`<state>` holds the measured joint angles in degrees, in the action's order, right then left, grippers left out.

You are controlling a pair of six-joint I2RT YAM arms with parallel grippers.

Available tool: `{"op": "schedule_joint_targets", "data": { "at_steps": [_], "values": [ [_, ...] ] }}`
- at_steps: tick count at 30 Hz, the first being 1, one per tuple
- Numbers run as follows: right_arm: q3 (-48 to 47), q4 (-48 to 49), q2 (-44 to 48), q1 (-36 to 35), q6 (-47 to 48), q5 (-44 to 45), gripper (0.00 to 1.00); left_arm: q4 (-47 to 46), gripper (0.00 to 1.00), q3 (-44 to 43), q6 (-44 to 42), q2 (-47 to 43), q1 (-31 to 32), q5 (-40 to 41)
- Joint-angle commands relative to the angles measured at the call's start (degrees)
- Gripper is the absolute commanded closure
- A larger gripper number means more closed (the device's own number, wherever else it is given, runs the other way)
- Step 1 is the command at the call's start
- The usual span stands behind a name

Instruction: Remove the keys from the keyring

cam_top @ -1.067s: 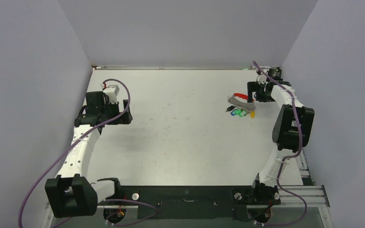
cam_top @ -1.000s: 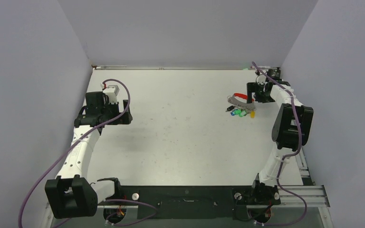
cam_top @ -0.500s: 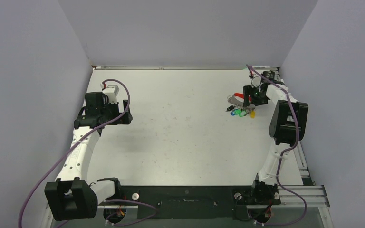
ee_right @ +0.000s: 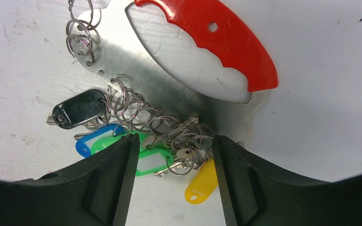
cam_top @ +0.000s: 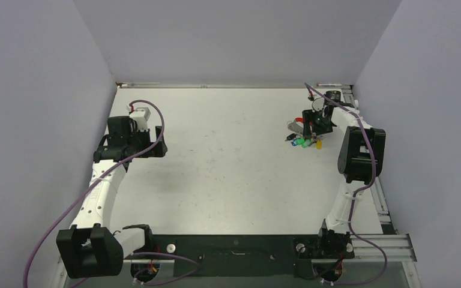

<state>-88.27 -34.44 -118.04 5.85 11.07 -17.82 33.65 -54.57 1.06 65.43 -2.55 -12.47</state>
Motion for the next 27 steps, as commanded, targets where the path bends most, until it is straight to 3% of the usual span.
{"op": "schedule_joint_targets", "data": {
  "at_steps": [1, 5, 10, 18, 22, 27],
  "values": [
    [1.3, 2.0, -1.8, -0.6, -0.8, 1.8, 0.41, -2.4, 0.04, -0.6, 0.2, -0.3, 0.3, -1.1],
    [2.3, 3.5, -2.6, -0.8, -0.5, 4.5, 0.44, -2.4, 0.04, -0.6, 0.1, -0.4, 0.3, -1.3],
    [3.8, 4.4, -2.2, -1.0, -0.3, 8.1, 0.54, -2.3, 0.04, -0.6, -0.1, -0.6, 0.3, -1.0],
    [4.7, 2.7, 3.6, -1.9, 0.6, 5.6, 0.75, -1.8, 0.04, -0.9, -0.3, -0.5, 0.3, -2.0],
    [4.3, 1.6, 6.8, -3.1, 1.2, 4.5, 0.93, -1.1, 0.04, -1.6, -0.4, 0.2, 0.3, -3.4],
    [4.3, 1.3, 9.8, -5.1, 2.4, 4.3, 0.95, -0.2, 0.04, -3.0, -0.6, 1.6, 0.3, -6.0]
  ]
}}
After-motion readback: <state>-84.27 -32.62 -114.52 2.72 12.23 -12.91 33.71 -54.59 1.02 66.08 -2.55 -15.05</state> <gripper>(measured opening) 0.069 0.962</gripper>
